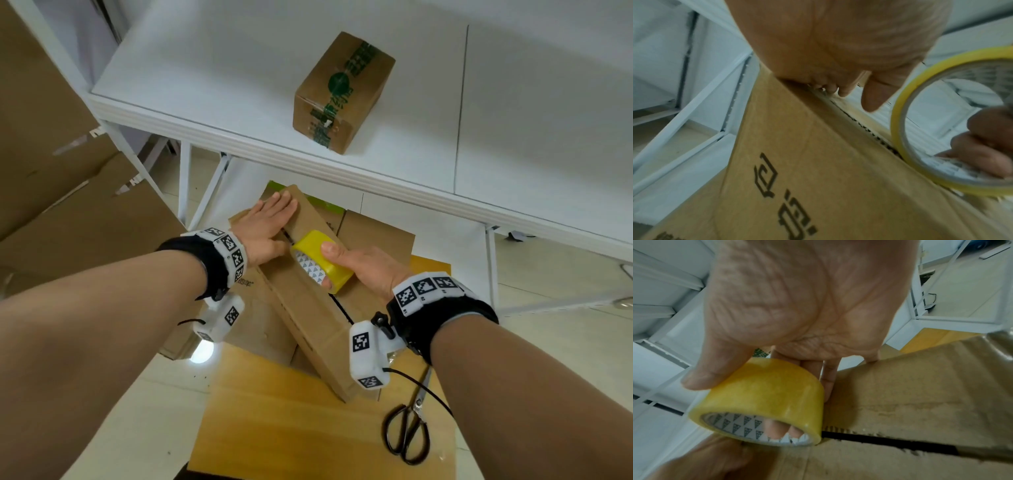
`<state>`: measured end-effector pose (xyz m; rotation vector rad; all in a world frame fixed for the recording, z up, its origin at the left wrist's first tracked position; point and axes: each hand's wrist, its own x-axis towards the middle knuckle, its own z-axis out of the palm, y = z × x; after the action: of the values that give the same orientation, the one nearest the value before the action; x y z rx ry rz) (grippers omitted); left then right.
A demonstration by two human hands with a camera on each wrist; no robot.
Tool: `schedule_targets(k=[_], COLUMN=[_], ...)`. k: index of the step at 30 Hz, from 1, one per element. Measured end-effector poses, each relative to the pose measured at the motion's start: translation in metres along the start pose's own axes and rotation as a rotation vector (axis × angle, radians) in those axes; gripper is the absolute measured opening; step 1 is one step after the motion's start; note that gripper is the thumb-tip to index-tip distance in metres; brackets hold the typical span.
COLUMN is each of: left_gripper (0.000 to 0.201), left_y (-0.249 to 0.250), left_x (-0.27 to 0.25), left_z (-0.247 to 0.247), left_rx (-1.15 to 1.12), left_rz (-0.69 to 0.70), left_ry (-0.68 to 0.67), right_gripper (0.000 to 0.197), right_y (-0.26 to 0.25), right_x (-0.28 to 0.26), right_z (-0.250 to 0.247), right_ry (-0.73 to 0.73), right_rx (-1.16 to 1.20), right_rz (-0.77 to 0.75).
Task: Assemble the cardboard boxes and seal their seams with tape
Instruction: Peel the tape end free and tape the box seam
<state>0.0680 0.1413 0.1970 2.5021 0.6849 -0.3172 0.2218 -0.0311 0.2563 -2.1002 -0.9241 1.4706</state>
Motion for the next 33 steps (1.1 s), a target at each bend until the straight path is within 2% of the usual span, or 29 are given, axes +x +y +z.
schedule_targets(k=[3,5,9,14,19,20,23,24,28,33], left_gripper=[0.112,0.125,0.129,0.123,0.101,0.097,0.090,0.090,0.089,0.085], left_y=[-0.008,-0.014,-0.021,-0.022,-0.016,-0.014,-0.012,-0.012,-0.012,-0.012], left_x=[-0.003,-0.002,0.006,0.018,0.004,0.001,-0.005,-0.007,-0.007,-0.002], left_z=[0.004,0.005,-0.011,-0.036,-0.010,-0.008,-0.006,-0.005,-0.002,-0.008], left_rx=[0.203,0.258,0.246,0.276,0.386,0.387,0.389,0.390,0.401,0.392], left_rz=[0.059,0.084,0.119,0.086,0.090,0.081,0.057,0.052,0.034,0.031], left_ry=[-0.052,-0.070,-0.127,-0.148,-0.116,-0.104,-0.098,-0.099,-0.111,-0.187], right_gripper=[0.088,0.089,0.077,0.066,0.062,0.067,0.102,0.107,0.090,0.093], right_y=[0.003,0.001,-0.008,-0.025,-0.008,-0.005,-0.003,-0.004,-0.003,0.012], right_x=[0.001,0.000,-0.004,-0.003,-0.009,-0.009,-0.006,-0.006,-0.013,-0.023], right_z=[0.006,0.012,0.018,0.031,0.036,0.037,0.041,0.042,0.038,0.030], right_ry=[0.045,0.084,0.208,0.231,0.227,0.234,0.192,0.169,0.137,0.166], right_rx=[0.050,0.078,0.173,0.145,0.141,0.137,0.101,0.084,0.028,0.053], right_rz=[0.015,0.010,0.031,0.035,0.054,0.056,0.035,0.030,0.008,0.037])
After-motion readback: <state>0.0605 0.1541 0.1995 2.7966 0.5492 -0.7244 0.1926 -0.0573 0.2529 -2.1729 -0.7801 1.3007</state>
